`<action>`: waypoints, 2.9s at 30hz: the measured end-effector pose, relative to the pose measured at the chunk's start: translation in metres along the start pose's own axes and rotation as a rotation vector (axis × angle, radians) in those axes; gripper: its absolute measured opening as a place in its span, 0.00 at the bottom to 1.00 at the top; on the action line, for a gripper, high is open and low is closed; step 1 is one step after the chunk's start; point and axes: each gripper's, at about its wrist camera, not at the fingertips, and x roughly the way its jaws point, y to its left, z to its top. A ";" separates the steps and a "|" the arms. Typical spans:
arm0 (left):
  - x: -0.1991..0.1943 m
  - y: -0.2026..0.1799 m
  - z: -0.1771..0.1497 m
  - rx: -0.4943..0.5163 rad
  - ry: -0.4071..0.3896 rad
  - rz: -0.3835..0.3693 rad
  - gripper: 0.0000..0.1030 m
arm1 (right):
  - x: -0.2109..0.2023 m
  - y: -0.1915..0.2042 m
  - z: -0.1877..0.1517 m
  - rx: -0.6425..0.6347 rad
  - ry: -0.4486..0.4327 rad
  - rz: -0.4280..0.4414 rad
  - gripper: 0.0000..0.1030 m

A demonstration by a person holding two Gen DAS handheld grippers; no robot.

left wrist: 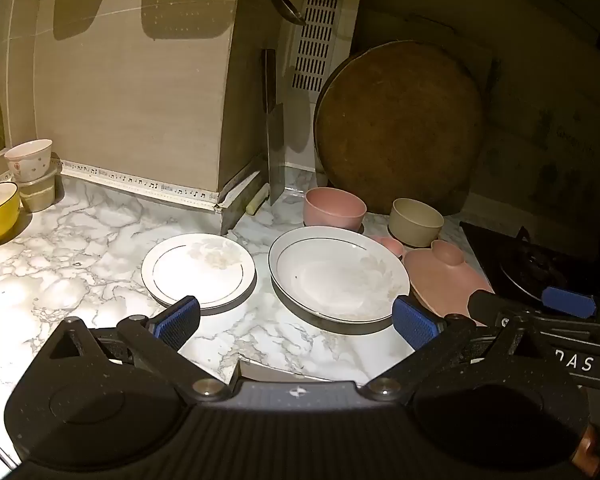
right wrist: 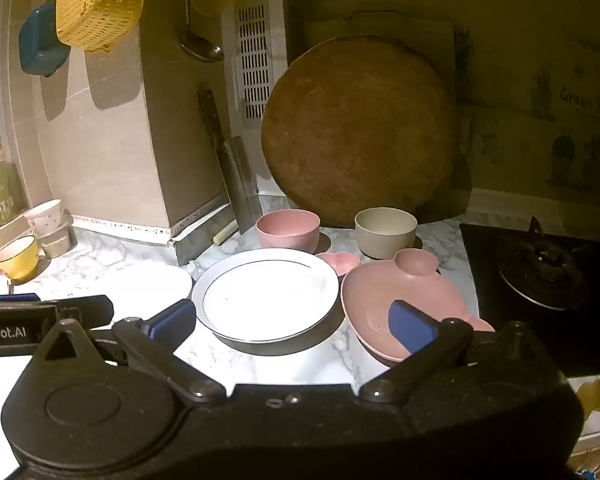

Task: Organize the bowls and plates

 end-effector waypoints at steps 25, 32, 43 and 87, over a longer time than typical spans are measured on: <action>-0.007 -0.012 0.000 0.018 -0.026 -0.024 1.00 | -0.013 -0.006 0.004 -0.028 0.005 -0.045 1.00; -0.012 -0.012 0.001 0.030 -0.036 -0.018 1.00 | -0.018 -0.006 0.001 -0.027 -0.008 -0.046 1.00; -0.025 -0.013 0.001 0.057 -0.064 0.007 1.00 | -0.027 -0.003 -0.002 -0.016 -0.033 -0.034 1.00; 0.005 -0.012 0.021 0.018 -0.075 0.120 1.00 | 0.018 -0.009 0.025 -0.055 -0.042 0.076 1.00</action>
